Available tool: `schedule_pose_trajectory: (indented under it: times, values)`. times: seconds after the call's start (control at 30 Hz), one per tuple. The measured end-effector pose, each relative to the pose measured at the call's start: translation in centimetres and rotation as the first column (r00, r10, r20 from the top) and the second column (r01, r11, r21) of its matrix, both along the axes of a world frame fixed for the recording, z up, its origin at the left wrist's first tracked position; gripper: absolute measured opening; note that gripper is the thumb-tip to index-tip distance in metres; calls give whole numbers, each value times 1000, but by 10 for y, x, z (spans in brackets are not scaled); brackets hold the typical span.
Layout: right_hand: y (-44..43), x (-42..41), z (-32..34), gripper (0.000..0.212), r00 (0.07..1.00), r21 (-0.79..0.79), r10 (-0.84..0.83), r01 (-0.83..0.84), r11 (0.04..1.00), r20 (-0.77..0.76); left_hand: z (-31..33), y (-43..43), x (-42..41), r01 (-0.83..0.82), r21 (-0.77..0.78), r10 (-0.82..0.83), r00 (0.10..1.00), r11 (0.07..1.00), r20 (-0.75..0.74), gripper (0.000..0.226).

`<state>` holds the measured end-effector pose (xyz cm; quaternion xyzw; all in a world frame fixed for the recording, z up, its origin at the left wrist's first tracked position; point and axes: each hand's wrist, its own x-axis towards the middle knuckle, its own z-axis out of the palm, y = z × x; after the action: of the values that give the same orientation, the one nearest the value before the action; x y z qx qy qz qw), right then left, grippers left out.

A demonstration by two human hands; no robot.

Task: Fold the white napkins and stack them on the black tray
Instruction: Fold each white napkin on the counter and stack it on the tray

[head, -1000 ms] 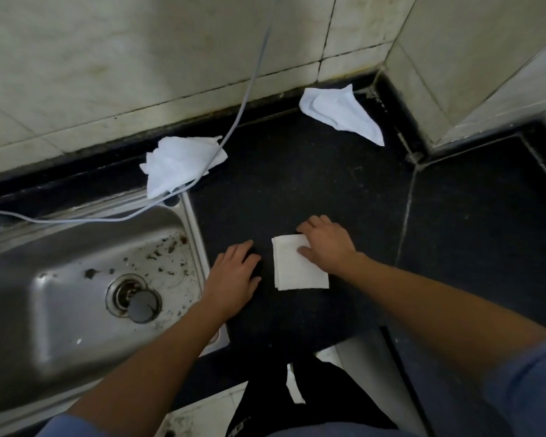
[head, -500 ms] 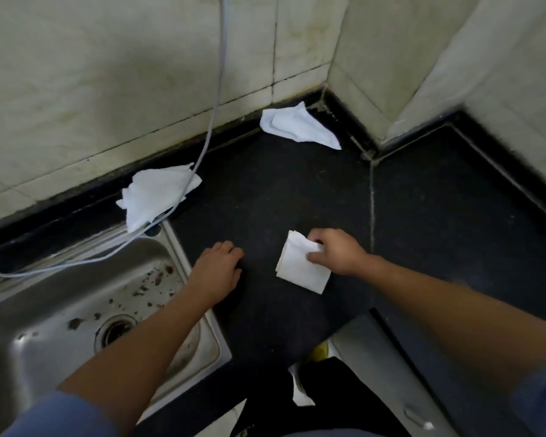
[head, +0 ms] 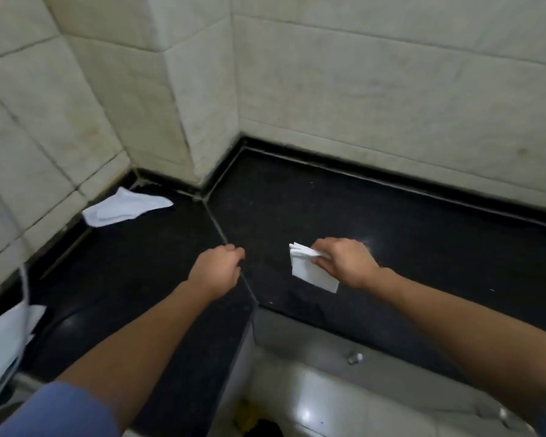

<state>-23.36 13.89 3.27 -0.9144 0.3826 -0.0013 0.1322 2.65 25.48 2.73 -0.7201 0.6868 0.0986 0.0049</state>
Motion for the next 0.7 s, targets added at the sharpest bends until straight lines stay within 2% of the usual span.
schedule_pose_trajectory:
  times: [0.1, 0.3, 0.5, 0.7]
  values:
    - [10, -91, 16, 23, 989, -78, -144, 145, 986, 23, 16, -30, -76, 139, -48, -137, 989, 989, 47, 29]
    - [55, -284, 51, 22, 905, -176, -426, 421, 890, 10, 37, -61, -270, 412, -116, -414, 910, 904, 11, 25]
    - [102, -446, 76, 20, 741, -210, -671, 661, 721, 27, 59, -82, -439, 645, -143, -644, 763, 750, 61, 24]
    - [135, -584, 83, 20, 562, -239, -826, 809, 536, 51, 66, -115, -597, 804, -148, -802, 591, 577, 84, 25]
